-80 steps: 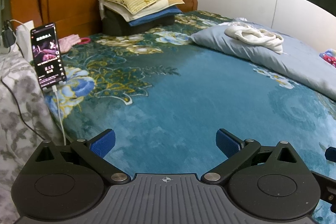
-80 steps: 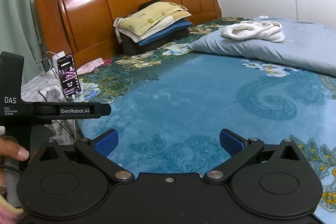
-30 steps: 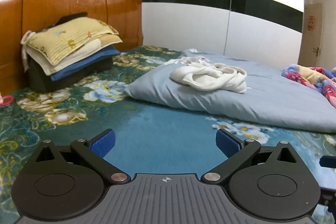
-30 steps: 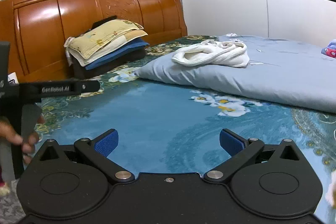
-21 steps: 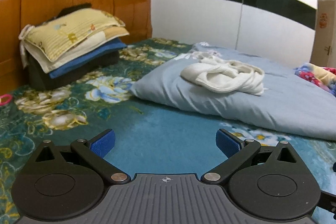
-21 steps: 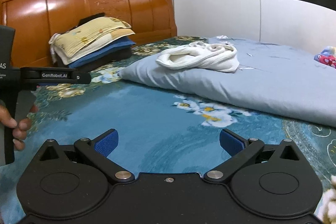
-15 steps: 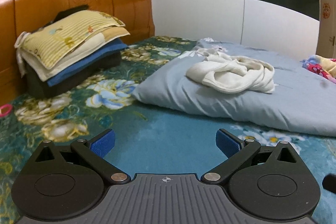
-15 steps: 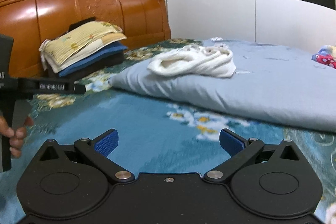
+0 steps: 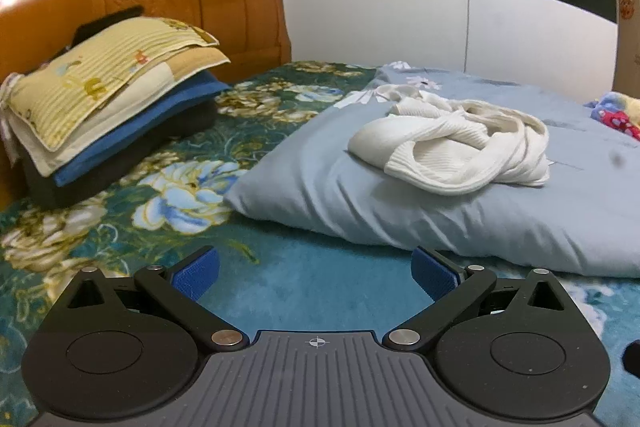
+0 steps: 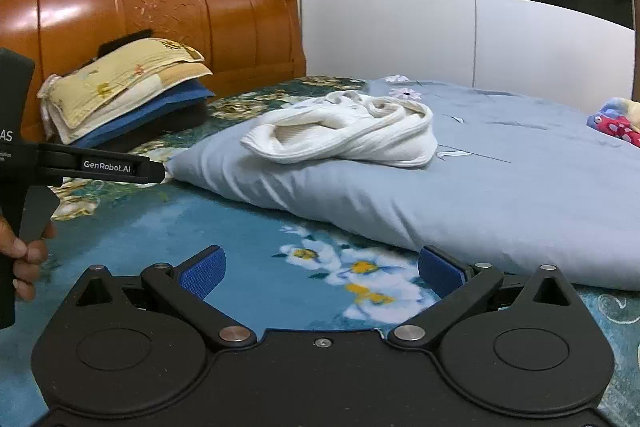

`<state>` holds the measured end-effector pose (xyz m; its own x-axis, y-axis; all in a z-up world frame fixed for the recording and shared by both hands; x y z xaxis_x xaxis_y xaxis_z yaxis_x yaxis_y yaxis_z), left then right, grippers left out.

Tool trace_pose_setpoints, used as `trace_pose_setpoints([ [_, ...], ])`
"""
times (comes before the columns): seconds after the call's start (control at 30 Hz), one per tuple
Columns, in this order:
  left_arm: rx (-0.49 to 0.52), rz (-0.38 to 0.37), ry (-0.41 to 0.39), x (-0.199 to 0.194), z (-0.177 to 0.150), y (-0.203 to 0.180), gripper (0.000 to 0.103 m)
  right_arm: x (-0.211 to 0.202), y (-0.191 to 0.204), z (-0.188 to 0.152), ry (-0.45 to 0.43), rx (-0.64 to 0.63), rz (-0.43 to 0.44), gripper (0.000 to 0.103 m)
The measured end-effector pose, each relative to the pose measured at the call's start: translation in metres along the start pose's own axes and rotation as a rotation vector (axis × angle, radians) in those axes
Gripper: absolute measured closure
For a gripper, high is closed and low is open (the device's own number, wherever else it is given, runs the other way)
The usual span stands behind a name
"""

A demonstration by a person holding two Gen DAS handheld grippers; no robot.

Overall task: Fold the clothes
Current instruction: 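Move both grippers toward the white sweater on the blue pillow, then grasp the white sweater's bunched fabric with the left gripper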

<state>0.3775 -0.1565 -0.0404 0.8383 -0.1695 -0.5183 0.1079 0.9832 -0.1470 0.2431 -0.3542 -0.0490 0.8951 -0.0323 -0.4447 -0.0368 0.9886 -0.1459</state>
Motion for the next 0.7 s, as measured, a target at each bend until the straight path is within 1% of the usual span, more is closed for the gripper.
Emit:
trace_pose_setpoints([
  [0.07,0.011,0.013,0.003,0.008,0.001,-0.004,0.000,0.005,-0.007,0.002,-0.001,0.010,-0.010,0.001],
  [0.17,0.009,0.011,0.012,0.018,0.002,-0.010,0.000,0.011,-0.012,0.001,-0.005,0.027,-0.016,0.001],
  [0.27,0.026,0.012,0.011,0.026,0.004,-0.017,0.000,0.019,-0.017,0.000,0.003,0.015,-0.027,0.001],
  [0.37,0.023,0.001,0.021,0.037,0.004,-0.023,0.000,0.027,-0.021,-0.002,0.011,0.004,-0.027,0.001],
  [0.43,0.015,-0.020,0.015,0.043,0.007,-0.027,0.000,0.033,-0.026,-0.004,0.022,0.002,-0.038,0.001],
  [0.57,-0.016,-0.047,0.032,0.057,0.012,-0.039,0.000,0.039,-0.035,-0.007,0.034,0.028,-0.048,0.001],
  [0.63,-0.013,-0.060,0.033,0.064,0.014,-0.048,0.000,0.040,-0.039,-0.009,0.033,0.037,-0.047,0.001],
  [0.7,-0.019,-0.057,0.041,0.072,0.016,-0.055,0.000,0.041,-0.040,-0.010,0.033,0.037,-0.049,0.001],
])
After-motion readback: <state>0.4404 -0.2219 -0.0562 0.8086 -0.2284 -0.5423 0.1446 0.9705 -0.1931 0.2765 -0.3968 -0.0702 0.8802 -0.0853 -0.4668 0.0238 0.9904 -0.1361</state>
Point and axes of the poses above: each gripper's, at about its wrist camera, not at the fingertips, and x roughly the way its jaws point, y to its left, z to its top, the point moved 6 cm from there along x, roughly the way its jaws point, and after that the axes turned 12 degrees about -x, right-handed, at the moved point
